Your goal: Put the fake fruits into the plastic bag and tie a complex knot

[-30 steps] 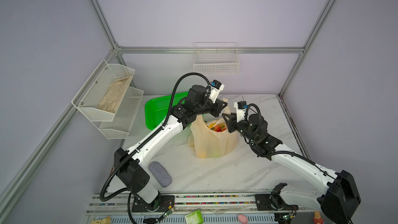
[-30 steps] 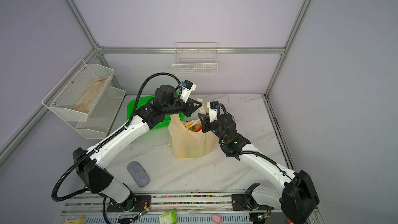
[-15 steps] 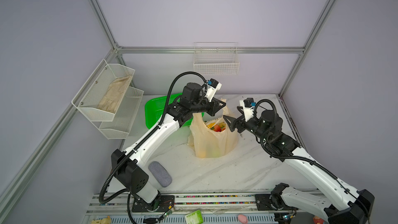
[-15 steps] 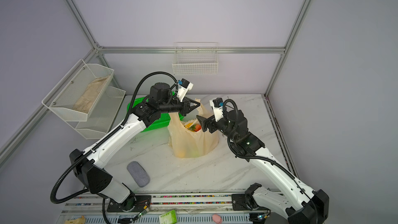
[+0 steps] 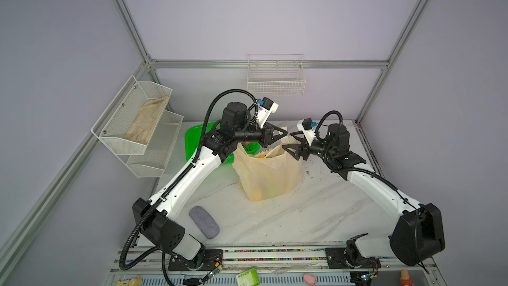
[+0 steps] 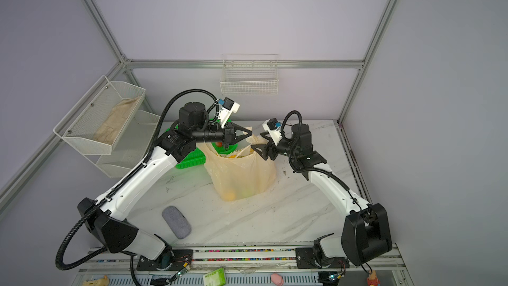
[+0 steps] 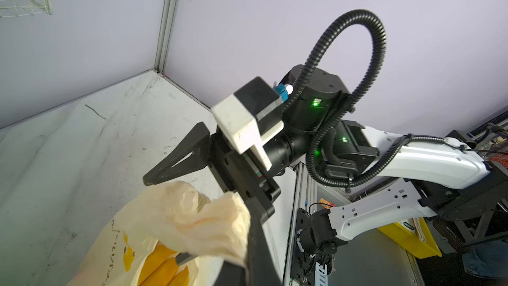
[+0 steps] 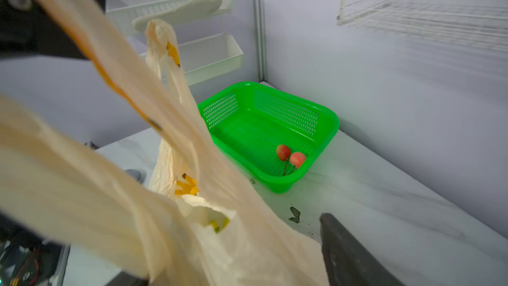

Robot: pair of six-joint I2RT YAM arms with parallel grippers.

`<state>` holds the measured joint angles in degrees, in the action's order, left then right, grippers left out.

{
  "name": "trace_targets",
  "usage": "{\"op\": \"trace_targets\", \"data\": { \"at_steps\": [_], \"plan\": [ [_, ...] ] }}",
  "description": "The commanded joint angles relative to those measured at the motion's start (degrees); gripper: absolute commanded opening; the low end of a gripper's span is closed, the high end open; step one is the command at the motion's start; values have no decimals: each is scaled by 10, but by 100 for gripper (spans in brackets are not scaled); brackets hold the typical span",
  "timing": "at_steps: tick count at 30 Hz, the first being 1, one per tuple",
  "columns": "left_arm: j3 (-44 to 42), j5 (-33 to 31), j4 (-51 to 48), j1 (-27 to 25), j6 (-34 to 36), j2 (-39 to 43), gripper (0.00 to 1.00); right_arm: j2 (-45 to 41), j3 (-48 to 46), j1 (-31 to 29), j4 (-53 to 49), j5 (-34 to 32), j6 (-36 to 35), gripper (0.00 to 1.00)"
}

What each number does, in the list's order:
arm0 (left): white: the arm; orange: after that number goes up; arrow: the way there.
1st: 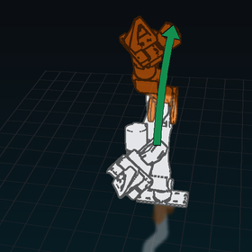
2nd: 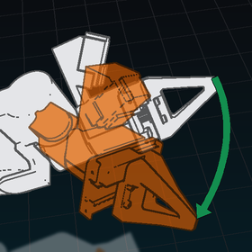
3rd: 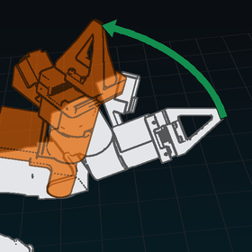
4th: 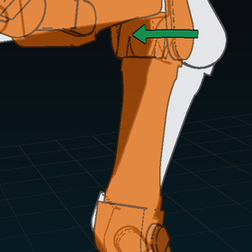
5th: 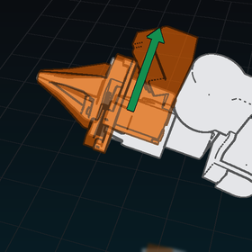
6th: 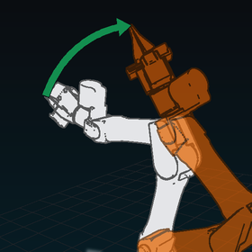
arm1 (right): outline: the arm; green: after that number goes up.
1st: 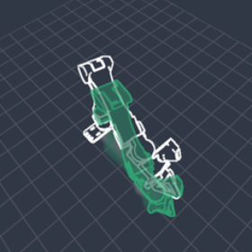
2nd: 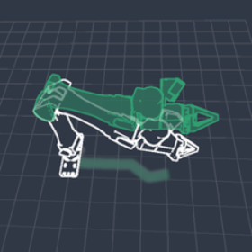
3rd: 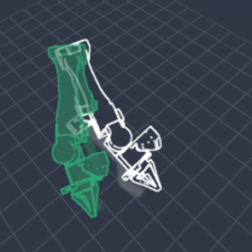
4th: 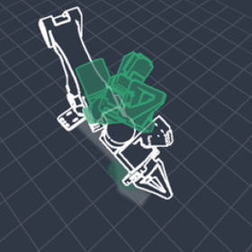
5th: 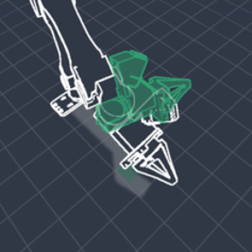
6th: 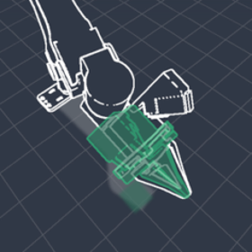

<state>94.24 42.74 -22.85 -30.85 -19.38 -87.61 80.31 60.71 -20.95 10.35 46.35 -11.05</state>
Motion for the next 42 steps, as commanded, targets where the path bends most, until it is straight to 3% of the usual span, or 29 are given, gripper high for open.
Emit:
{"op": "trace_targets", "data": {
  "at_steps": [1, 3, 5, 8, 10, 12, 17, 20, 23, 28, 31, 36, 39, 42],
  "plan": [
    [-8, 42, 49, 8, -26, 21, 0, 25, -25, -1, 68, 88, -1, 58],
    [-8, 42, 50, 9, -32, 18, 0, 24, -52, 0, 83, 78, 11, 39],
    [-10, 39, 54, 9, -39, 18, 0, 13, -88, 0, 103, 56, 31, 27],
    [-21, 34, 64, 10, -50, 21, 0, -21, -162, 0, 148, -3, 81, 16],
    [-32, 31, 73, 9, -61, 23, 0, -57, -209, 0, 193, -41, 126, 14],
    [-42, 31, 84, 7, -69, 24, 0, -89, -244, -1, 239, -64, 165, 21],
    [-49, 31, 92, 4, -80, 25, 0, -138, -252, -13, 266, -112, 176, 61],
    [-53, 30, 96, 3, -87, 27, 0, -149, -238, -38, 272, -175, 169, 75],
    [-57, 29, 103, 0, -92, 29, 0, -146, -222, -77, 277, -257, 146, 83],
    [-55, 33, 107, -3, -99, 29, 0, -107, -195, -119, 325, -332, 128, 85],
    [-54, 33, 109, -3, -102, 28, 0, -64, -174, -123, 367, -342, 130, 81],
    [-54, 32, 117, -4, -112, 25, 0, 15, -149, -124, 424, -360, 147, 63],
    [-60, 30, 133, -4, -132, 25, 0, 30, -173, -124, 478, -409, 186, 52],
    [-69, 28, 151, -4, -150, 25, 0, 35, -188, -126, 466, -481, 221, 36]
  ]
}}
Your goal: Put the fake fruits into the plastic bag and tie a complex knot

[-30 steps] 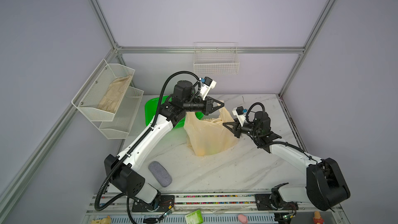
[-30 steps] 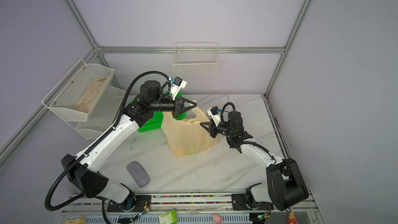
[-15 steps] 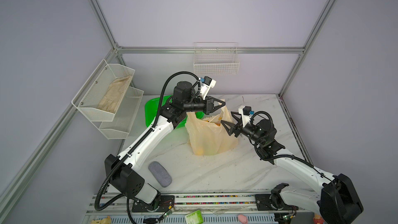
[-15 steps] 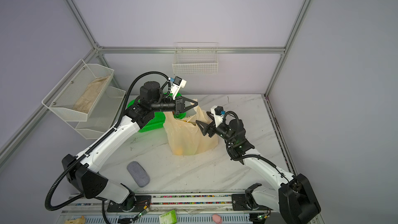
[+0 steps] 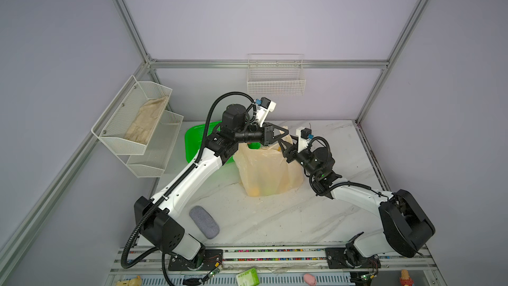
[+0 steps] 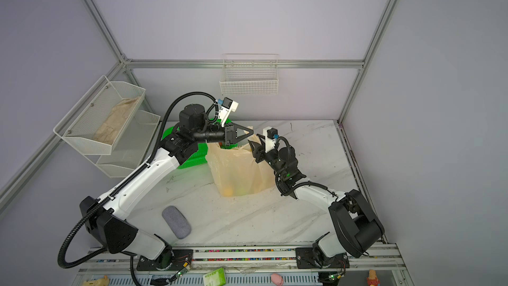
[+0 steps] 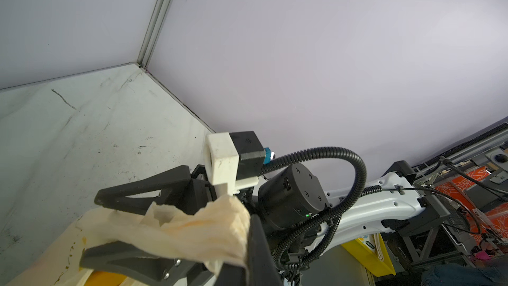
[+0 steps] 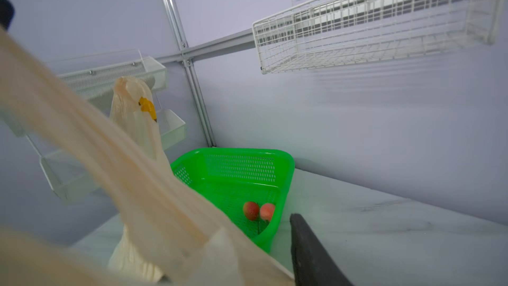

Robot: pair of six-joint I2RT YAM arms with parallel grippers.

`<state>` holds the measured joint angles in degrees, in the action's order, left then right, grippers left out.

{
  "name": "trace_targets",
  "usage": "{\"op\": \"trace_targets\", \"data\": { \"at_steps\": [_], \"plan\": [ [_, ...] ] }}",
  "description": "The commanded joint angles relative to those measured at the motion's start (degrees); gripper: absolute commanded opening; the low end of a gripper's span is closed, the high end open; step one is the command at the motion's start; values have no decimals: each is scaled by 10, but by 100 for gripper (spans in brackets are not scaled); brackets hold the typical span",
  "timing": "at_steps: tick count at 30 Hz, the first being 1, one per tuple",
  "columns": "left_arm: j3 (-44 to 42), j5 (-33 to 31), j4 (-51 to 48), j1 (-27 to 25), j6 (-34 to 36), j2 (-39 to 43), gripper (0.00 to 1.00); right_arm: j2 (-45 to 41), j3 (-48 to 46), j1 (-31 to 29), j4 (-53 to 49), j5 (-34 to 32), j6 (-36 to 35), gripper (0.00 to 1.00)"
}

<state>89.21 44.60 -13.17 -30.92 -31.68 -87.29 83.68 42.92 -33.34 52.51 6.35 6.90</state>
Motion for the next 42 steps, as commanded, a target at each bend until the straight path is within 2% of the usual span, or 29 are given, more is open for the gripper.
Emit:
{"op": "trace_targets", "data": {
  "at_steps": [1, 4, 8, 11, 12, 14, 16, 18, 23, 29, 33, 40, 42],
  "plan": [
    [-19, 7, 57, -3, -28, 22, 0, 0, -12, -1, 30, -94, 44, 33],
    [-18, -5, 57, -2, -27, 24, 0, -5, -34, -2, 5, -83, 36, 30],
    [-10, -46, 25, -1, 1, 26, 0, -28, -82, -1, 7, -26, 10, 23],
    [8, -68, -22, 4, 38, 19, 0, -63, -99, -1, -13, 44, -16, 23],
    [15, -65, -34, 6, 51, 15, 0, -77, -97, -1, -32, 63, -27, 26],
    [26, -50, -51, 10, 72, 9, 0, -100, -90, 1, -65, 96, -44, 40],
    [34, -34, -61, 13, 86, 4, 0, -127, -76, 7, -106, 126, -68, 60],
    [36, -22, -62, 15, 91, 4, 0, -144, -58, 21, -145, 158, -87, 75],
    [36, -10, -63, 16, 99, 4, 0, -145, 17, 82, -244, 322, -115, 91],
    [38, 8, -67, 20, 109, 5, 0, -93, 130, 142, -371, 513, -173, 91],
    [39, 18, -67, 24, 111, 4, 0, -28, 197, 149, -439, 581, -221, 87],
    [43, 28, -70, 28, 111, -2, 0, 94, 287, 149, -468, 668, -245, 64],
    [45, 29, -71, 30, 111, -3, 0, 117, 306, 149, -491, 691, -265, 54]
  ]
}}
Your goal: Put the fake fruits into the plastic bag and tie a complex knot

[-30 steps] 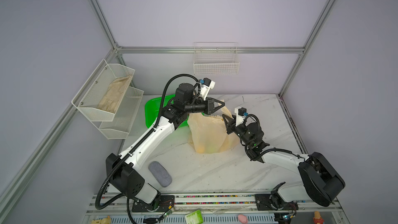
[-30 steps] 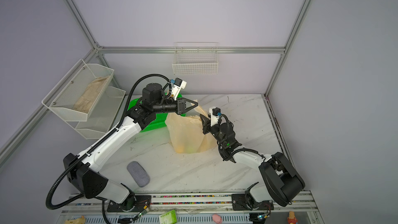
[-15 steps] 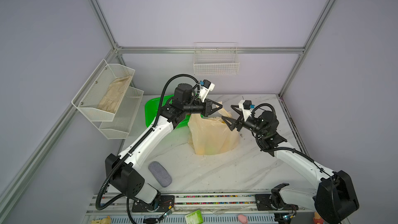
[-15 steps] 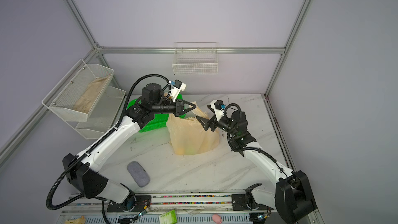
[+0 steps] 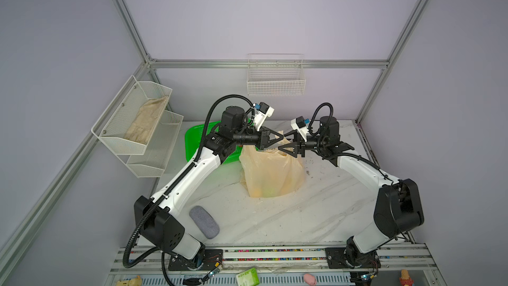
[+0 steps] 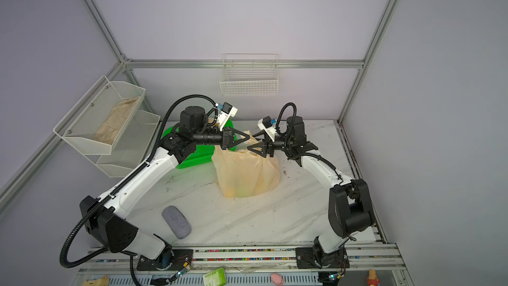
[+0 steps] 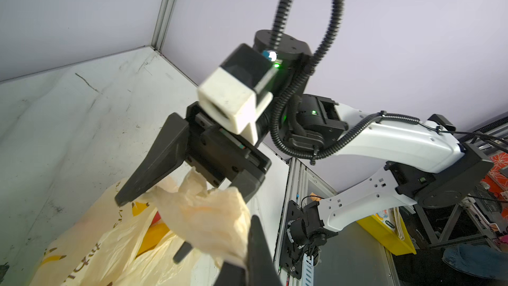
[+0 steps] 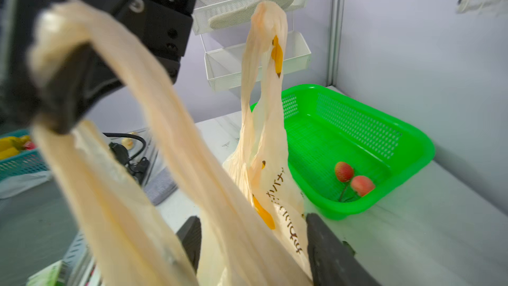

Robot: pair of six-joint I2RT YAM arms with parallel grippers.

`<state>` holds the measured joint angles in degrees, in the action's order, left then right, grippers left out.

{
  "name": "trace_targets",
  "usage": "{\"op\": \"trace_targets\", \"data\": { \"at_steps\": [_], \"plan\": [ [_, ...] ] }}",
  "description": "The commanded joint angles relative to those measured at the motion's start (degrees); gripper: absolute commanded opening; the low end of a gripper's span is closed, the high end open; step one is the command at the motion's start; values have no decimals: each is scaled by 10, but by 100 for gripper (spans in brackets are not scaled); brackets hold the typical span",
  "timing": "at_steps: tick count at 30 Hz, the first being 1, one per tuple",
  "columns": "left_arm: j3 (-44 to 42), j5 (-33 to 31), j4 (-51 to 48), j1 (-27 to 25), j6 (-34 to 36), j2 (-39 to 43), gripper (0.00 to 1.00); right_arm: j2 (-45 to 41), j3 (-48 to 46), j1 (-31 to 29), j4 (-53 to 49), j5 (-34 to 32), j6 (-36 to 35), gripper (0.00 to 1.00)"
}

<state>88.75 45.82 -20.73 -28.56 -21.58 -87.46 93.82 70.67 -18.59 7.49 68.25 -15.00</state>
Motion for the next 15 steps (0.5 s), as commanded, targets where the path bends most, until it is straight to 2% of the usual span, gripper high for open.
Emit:
{"op": "trace_targets", "data": {
  "at_steps": [1, 4, 6, 8, 10, 12, 15],
  "plan": [
    [50, 16, 3, 7, 10, -3, 0, 26, 38, 2, -61, 83, -62, 46],
    [52, 12, 2, 10, 10, -5, 0, 32, 27, 1, -68, 89, -73, 25],
    [53, 7, 2, 10, 8, -6, 0, 27, 4, 1, -36, 82, -51, 12],
    [54, -5, 2, 11, 5, -7, 0, 14, -35, 2, 15, 63, -11, 3],
    [53, -22, 0, 11, 3, -7, 2, -3, -69, 1, 55, 36, 18, 0],
    [51, -34, 1, 12, 5, -4, 8, -20, -98, 1, 90, 13, 44, 0],
    [48, -49, 3, 13, 8, 6, 25, -41, -124, 1, 119, -19, 71, 0]
  ]
}}
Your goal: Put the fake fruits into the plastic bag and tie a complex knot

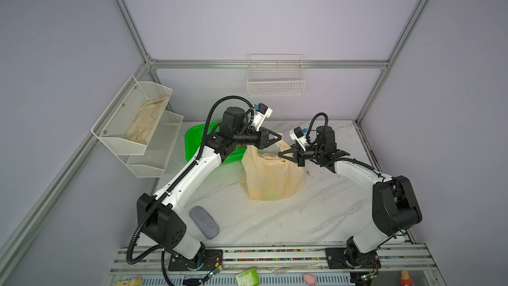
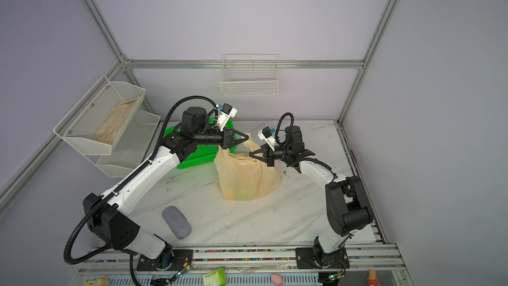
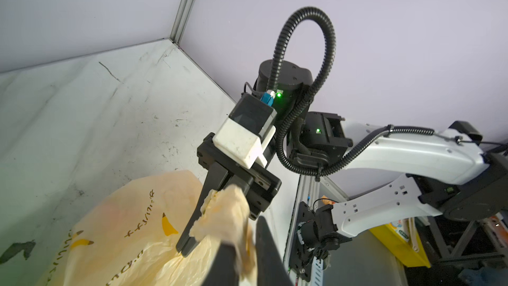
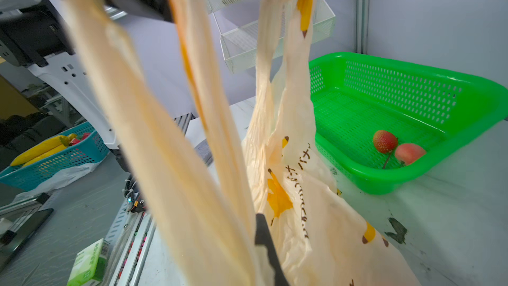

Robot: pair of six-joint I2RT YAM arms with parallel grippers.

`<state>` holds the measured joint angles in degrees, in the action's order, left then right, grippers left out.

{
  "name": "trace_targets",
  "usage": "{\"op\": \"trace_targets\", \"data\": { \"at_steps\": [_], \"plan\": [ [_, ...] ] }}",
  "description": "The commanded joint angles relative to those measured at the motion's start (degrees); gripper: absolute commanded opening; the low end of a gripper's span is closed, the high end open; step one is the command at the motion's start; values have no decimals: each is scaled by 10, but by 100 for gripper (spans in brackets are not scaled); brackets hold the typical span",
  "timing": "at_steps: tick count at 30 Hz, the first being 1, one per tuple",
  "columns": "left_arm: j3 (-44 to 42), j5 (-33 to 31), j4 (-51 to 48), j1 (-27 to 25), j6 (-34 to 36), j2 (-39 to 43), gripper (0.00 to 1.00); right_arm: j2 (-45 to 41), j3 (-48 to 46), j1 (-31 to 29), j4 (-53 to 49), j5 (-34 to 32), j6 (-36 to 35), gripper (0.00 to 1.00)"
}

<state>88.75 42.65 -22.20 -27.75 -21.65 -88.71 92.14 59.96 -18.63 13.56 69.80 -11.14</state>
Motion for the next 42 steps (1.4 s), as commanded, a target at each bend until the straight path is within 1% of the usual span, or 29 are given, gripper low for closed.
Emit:
{"op": "trace_targets", "data": {
  "at_steps": [1, 2, 5, 9, 12, 13, 14, 16, 17, 20, 23, 25, 27, 30, 34, 37, 38, 39, 42],
  "plan": [
    [45, -20, 19, 6, 13, 24, 31, -30, -23, 2, 68, -47, 41, 0],
    [41, -23, 17, 6, 17, 31, 37, -38, -29, 2, 78, -56, 53, 0],
    [13, -37, 13, 10, 42, 66, 48, -51, -42, 2, 97, -77, 77, 0],
    [-43, -52, 9, 22, 79, 139, 58, -60, -53, 3, 115, -94, 106, 0],
    [-92, -65, 7, 41, 104, 196, 64, -63, -54, 3, 121, -106, 127, 0],
    [-112, -82, 8, 49, 103, 216, 65, -64, -54, 3, 125, -109, 135, 0],
    [-134, -119, 9, 56, 97, 238, 67, -65, -55, 3, 129, -110, 142, 0],
    [-180, -157, 33, 75, 97, 275, 73, -69, -58, 3, 139, -115, 156, 0],
    [-205, -163, 49, 89, 79, 292, 75, -71, -60, 4, 142, -117, 159, 0],
    [-267, -181, 107, 115, 62, 323, 81, -75, -60, 4, 148, -120, 170, 0],
    [-338, -195, 203, 137, 34, 330, 86, -71, -56, 5, 150, -119, 175, 0],
    [-382, -176, 285, 159, 9, 318, 88, -65, -52, 9, 150, -116, 178, 0],
    [-414, -150, 362, 174, 3, 301, 89, -64, -51, 12, 150, -115, 181, 0],
    [-436, -86, 437, 191, 25, 262, 91, -68, -51, 12, 150, -119, 182, 0],
    [-427, -13, 475, 211, 56, 206, 90, -82, -53, 13, 150, -123, 178, 0],
    [-411, 33, 479, 217, 82, 172, 89, -86, -56, 13, 149, -124, 174, 0],
    [-407, 43, 476, 219, 91, 164, 89, -85, -55, 13, 149, -124, 173, 0],
    [-405, 48, 476, 221, 114, 157, 89, -84, -55, 13, 148, -124, 173, 0],
    [-398, 83, 492, 229, 131, 131, 87, -79, -52, 14, 148, -124, 174, 0]
  ]
}}
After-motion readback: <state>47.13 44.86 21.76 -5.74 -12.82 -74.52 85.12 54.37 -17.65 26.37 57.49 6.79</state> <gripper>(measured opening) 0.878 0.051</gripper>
